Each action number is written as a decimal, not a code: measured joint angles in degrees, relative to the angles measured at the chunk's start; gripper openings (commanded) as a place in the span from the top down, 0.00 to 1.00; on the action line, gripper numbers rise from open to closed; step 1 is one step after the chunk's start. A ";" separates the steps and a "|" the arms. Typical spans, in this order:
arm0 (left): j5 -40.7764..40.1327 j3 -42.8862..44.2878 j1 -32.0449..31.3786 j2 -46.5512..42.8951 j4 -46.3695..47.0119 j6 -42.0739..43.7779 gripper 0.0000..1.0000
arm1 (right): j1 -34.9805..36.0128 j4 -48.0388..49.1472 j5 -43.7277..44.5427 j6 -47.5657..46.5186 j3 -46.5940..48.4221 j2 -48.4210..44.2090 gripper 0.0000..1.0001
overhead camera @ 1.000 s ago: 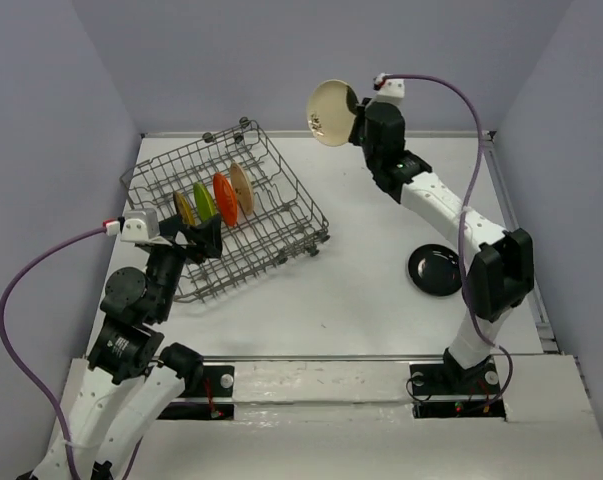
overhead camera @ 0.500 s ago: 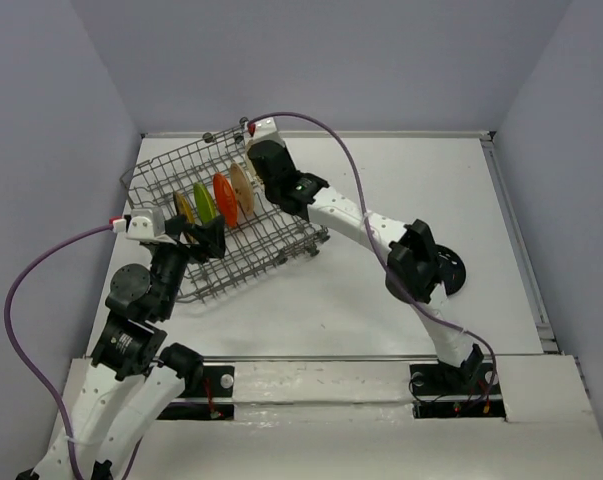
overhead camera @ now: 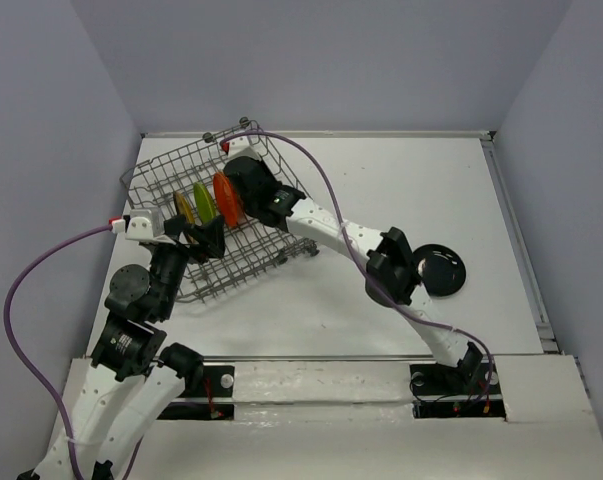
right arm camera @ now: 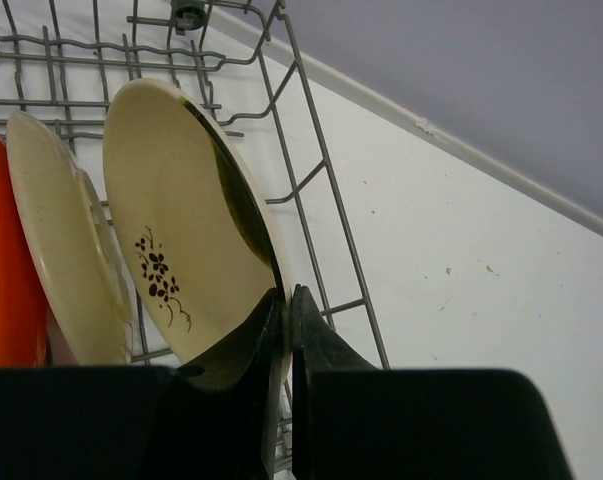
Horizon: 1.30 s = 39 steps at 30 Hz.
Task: Load the plates into the dish rack
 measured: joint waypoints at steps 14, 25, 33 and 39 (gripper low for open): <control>0.28 0.00 0.00 0.00 0.00 0.00 0.01 | -0.35 -0.44 2.23 -2.12 4.35 5.81 0.93; 0.39 0.00 0.04 0.00 0.00 0.00 0.01 | 0.15 -0.02 2.91 1.11 3.69 6.54 0.74; 0.57 0.00 0.37 0.00 0.00 -0.02 0.01 | 0.20 -0.48 1.51 7.98 -3.19 6.38 0.60; 0.72 0.00 0.37 0.00 0.00 -0.02 0.01 | 0.09 -0.94 0.79 11.52 -7.43 4.46 0.51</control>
